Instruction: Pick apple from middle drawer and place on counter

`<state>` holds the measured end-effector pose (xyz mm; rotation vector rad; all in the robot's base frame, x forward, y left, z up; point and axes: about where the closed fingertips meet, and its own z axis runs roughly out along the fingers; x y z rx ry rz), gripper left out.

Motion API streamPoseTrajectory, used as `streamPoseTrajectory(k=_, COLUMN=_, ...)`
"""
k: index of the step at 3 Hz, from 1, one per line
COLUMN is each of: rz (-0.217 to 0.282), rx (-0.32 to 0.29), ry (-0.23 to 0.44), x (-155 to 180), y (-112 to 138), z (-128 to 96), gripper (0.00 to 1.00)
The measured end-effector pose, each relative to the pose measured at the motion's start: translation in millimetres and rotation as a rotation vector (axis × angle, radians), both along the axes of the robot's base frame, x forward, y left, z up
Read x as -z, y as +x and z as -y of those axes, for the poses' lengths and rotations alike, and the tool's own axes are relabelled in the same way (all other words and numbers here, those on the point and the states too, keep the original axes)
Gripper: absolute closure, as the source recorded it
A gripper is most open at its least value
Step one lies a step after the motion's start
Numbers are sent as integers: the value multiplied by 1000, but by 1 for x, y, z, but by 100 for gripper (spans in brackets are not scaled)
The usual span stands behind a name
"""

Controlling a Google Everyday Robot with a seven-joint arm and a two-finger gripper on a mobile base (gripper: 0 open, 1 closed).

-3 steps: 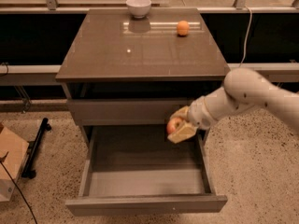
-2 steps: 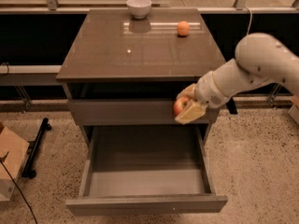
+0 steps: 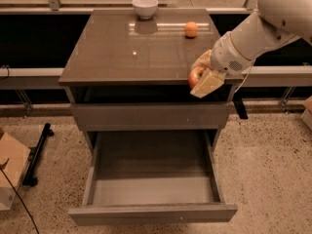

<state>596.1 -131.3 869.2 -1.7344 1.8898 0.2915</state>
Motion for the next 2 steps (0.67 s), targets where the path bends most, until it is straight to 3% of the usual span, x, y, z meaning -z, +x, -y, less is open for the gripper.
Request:
streamPoseTrajectory(k=1, rz=0, rx=0, ry=0, x=0, y=0, z=0, gripper=100)
streamPoseTrajectory(k=2, rz=51, rx=54, ry=20, x=-11, y=15, z=-8, gripper=100)
